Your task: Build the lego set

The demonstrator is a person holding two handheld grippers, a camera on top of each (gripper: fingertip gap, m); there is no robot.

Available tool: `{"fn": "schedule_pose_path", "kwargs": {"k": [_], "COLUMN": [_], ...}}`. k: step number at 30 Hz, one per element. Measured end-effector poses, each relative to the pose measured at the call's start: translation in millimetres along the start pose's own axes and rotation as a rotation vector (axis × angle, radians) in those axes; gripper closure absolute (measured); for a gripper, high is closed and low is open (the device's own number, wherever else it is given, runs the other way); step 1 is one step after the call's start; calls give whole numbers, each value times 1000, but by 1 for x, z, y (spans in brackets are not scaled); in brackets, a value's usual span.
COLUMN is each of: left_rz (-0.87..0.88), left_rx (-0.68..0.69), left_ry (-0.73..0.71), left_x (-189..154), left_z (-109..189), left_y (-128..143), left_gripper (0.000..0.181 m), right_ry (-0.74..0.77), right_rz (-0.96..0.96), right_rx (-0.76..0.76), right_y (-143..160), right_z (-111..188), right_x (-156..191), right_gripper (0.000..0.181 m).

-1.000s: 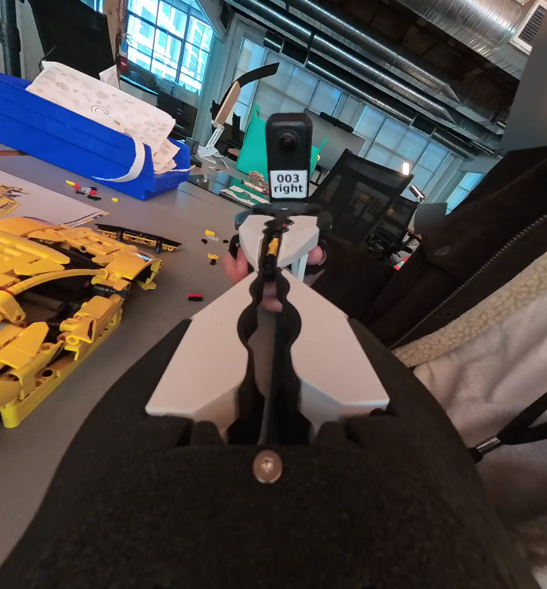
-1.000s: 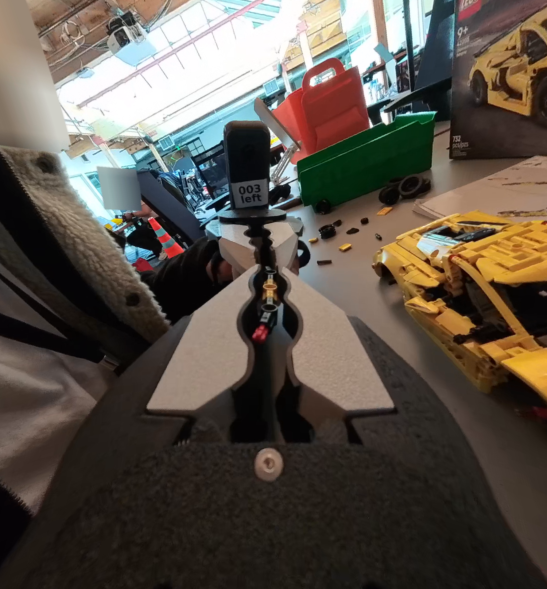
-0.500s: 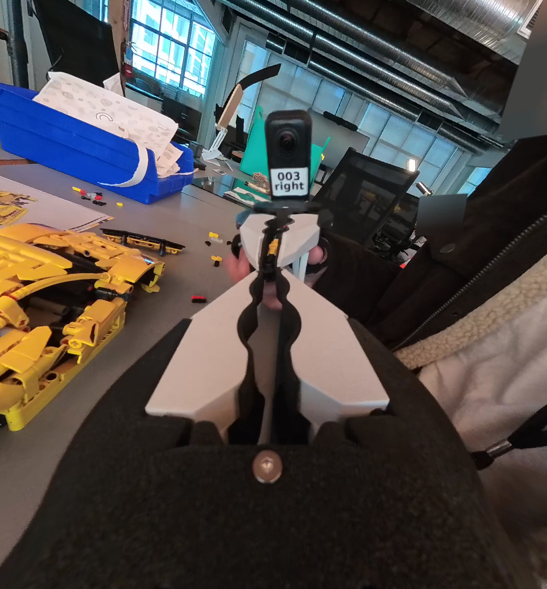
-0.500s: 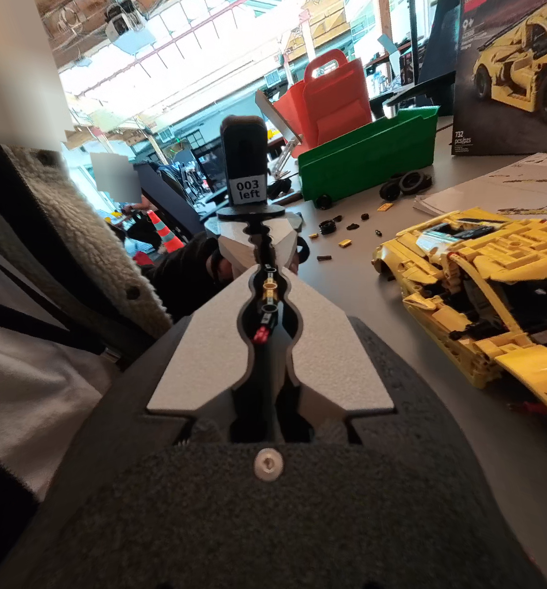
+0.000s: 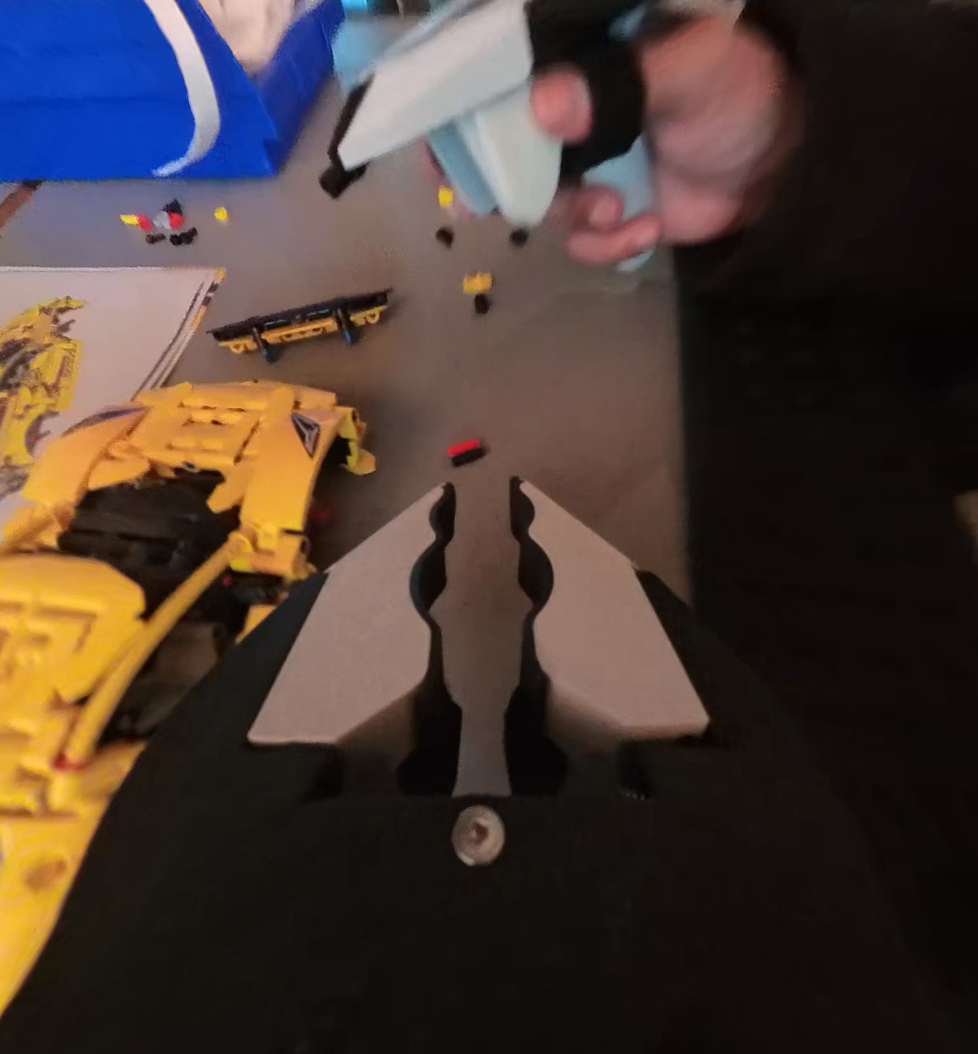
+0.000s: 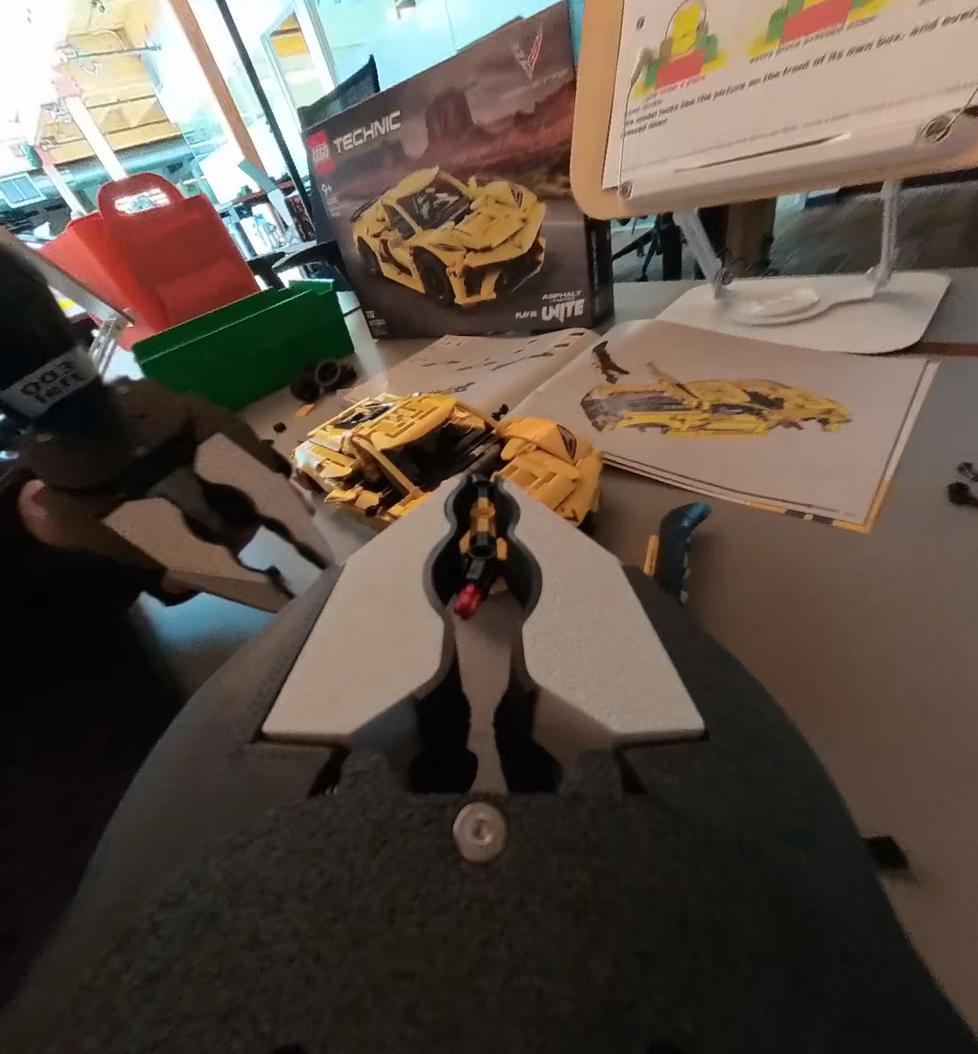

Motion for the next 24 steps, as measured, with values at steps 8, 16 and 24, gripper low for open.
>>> {"fn": "schedule_pose_path", "kwargs": {"k": [8,16,24], "left_rz": [84,203,193], "left_rx": [203,248,240], "left_ry": [118,-77,-54], "left_x": [10,8,2], "left_z": [-46,-63,-69], "left_y": [-2,11,10], "left_gripper": [161,157,174], "right_ry": [-19,-37,-40], "right_rz": [19,-23,-52], "right_rx": [9,0,-10], "right_y": [4,2,0], "right_z": [1,3,4], "right_x": [3,0,-2], "right_gripper": [175,175,175]}}
Point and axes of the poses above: each gripper's, where its closed fingertips meet, z back along the fingers, y out of its underside, x = y × z across the jaws, the point moved 1 cm from there along z, back along the fingers, and after that the axes turned 8 degrees about -z, right-handed, at the moved point
